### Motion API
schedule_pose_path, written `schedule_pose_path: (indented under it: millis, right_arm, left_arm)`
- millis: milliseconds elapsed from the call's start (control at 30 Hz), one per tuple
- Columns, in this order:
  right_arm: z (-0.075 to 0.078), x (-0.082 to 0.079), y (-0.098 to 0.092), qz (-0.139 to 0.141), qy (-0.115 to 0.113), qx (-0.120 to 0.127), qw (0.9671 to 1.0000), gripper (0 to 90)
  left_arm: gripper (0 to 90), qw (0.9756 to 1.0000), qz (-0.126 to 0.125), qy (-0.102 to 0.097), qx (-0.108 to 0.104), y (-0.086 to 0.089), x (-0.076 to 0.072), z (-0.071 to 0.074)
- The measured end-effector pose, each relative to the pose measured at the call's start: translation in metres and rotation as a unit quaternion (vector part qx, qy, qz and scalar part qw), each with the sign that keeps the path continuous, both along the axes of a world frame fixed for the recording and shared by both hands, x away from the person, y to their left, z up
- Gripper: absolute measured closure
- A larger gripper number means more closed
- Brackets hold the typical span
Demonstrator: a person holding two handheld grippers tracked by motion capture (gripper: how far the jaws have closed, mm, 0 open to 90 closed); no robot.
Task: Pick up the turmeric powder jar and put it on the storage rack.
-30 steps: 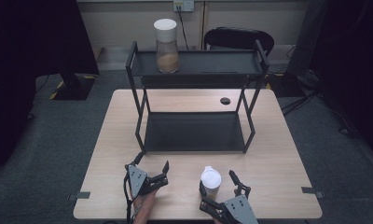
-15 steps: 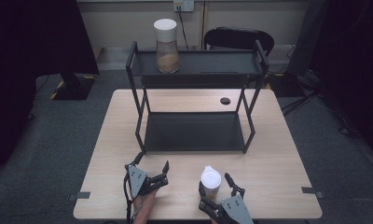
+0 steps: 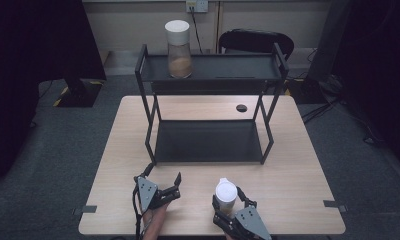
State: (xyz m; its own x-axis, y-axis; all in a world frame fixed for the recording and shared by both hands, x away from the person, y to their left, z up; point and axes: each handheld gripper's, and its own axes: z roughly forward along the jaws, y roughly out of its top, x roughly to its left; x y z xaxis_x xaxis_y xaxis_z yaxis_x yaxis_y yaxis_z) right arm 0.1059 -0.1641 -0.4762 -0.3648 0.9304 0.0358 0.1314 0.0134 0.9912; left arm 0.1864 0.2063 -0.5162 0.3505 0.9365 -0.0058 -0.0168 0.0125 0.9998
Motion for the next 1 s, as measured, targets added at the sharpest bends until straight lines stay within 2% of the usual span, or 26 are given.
schedule_pose_path:
  millis: [200,267,700,1000]
  right_arm:
    - [0.0000,0.0003,0.0028,0.007,0.009,-0.024,0.9997,25.8]
    - [0.0012,0.0027,-0.0008,0.012,0.017,-0.016,0.9997,27.3]
    - [0.0021,0.0018,-0.0001,0.010,0.015,-0.020,0.9996,29.7]
    - [0.0055,-0.0003,0.0000,0.014,0.004,-0.024,0.9996,29.8]
  left_arm:
    - [0.2,1.0000,0.000,0.000,0.000,0.0000,0.0000,0.0000]
    - [0.2,1.0000,0.000,0.000,0.000,0.0000,0.0000,0.0000]
    - [0.3,1.0000,0.000,0.000,0.000,-0.0001,0.0000,0.0001]
    - [0.4,1.0000,0.000,0.000,0.000,0.0000,0.0000,0.0000]
